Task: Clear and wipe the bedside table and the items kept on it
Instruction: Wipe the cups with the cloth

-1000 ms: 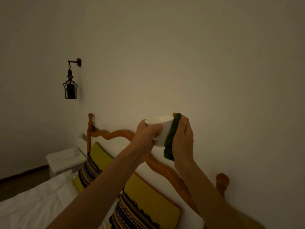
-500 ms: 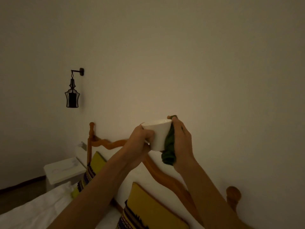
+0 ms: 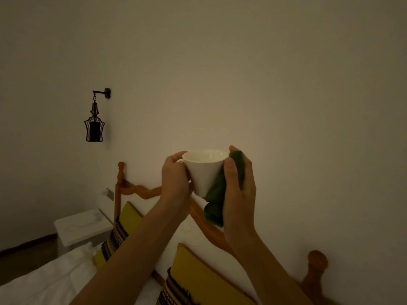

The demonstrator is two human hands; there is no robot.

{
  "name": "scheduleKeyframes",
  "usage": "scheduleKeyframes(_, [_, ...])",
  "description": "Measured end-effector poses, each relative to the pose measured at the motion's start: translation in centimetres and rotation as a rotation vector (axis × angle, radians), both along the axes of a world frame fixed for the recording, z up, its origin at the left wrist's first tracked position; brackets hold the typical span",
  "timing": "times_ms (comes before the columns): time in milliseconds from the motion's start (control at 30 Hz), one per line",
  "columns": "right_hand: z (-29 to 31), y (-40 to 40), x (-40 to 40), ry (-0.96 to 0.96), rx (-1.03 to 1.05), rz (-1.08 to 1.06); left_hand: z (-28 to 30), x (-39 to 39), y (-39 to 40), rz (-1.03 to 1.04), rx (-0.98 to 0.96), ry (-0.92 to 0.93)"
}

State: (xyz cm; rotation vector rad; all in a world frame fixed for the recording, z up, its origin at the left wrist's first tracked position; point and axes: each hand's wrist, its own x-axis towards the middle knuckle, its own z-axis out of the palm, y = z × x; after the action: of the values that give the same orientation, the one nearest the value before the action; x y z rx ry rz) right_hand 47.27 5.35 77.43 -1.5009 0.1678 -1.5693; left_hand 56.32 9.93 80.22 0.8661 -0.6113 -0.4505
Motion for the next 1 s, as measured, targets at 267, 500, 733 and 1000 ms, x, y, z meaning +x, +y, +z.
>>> scheduleKeyframes(267, [-0.3,1.7,1.0,0.000,-0.090,-0.453,0.0,-2.9,-0.2,-0.029,-0.071,-0.180])
scheduleKeyframes(500, [1.4,1.7,-0.3,-0.010,-0.129,-0.147,1.6,-2.9,1.3,-0.018,-0.120,-0.315])
scheduleKeyframes(733, [3.2,2.5,-1.4,-0.035,0.017,0.223,3.7,-2.6,2.4,-0.043,-0.144,-0.219])
scheduleKeyframes(1000, [3.9,2.2,-2.8,0.012,-0.060,0.164,3.0,-2.8,1.1,-0.118,-0.099,-0.116])
